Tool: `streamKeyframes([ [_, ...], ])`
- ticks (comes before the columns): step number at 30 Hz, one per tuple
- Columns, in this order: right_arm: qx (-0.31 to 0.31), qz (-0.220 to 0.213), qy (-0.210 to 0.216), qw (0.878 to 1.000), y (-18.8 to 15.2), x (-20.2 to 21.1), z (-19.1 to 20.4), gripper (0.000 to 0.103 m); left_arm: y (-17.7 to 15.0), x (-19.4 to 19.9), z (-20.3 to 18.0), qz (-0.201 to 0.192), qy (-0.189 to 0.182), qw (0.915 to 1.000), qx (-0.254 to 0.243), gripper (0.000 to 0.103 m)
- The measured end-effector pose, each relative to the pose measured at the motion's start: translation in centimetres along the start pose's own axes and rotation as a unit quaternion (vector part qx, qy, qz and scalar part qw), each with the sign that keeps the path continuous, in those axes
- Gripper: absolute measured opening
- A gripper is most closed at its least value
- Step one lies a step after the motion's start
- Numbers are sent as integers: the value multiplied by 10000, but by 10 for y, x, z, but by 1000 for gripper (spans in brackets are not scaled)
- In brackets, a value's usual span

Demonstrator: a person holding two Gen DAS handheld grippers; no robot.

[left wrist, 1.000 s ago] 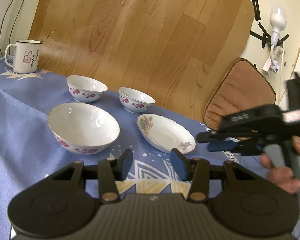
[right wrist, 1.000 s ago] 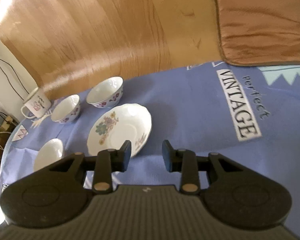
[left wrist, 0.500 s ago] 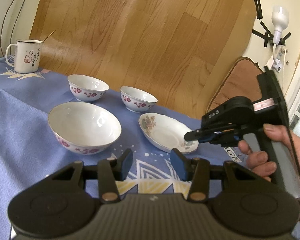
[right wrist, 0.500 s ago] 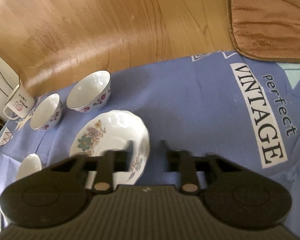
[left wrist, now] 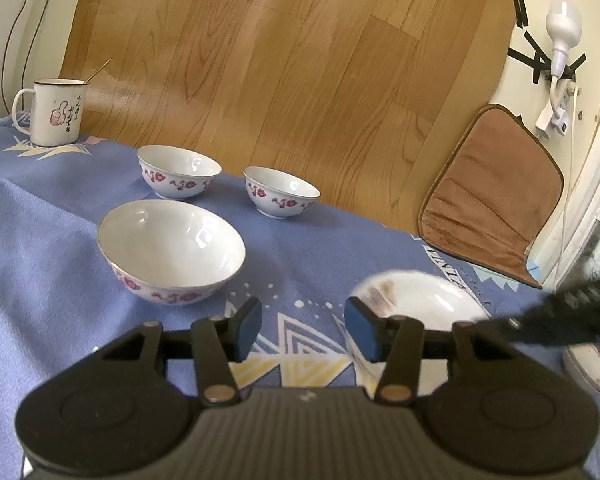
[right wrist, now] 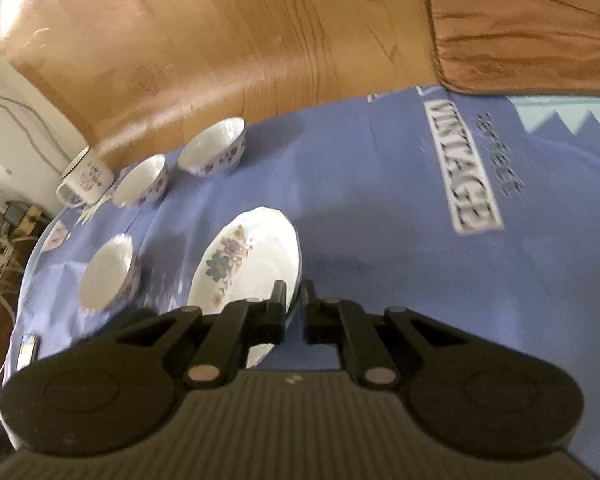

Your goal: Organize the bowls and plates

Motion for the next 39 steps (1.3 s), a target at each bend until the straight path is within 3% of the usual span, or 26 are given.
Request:
streamKeyframes([
  [9,-182,-238,-252,9992,-21,15,-21,14,-1,-3,-1,63,106,9999,-92,48],
  [18,-332,-244,-80,9991,-29,16,-26,14,-1,-6,0,165,145,9997,-127,48],
  [26,-333,-402,21,9986,-32,27,-31,15,3,-7,3,409,-216,9986,259,48],
  [30,-300,-533,58,9981,-33,32,-31,31,10,-4,-8,468,-326,9981,216,46],
  [39,-344,-561,144,9977,-37,28,-37,31,4,-26,-32,1031,-483,9934,111,45],
])
Point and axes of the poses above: each gripper's, at about its wrist camera, not at the fingertips, and x roughly against the way its jaws point, z to its left, y to its top, the point moved 4 cm from there along -x, roughly the way its jaws point, and after that the axes turned 12 degrees about -y, right-handed, at the moved point
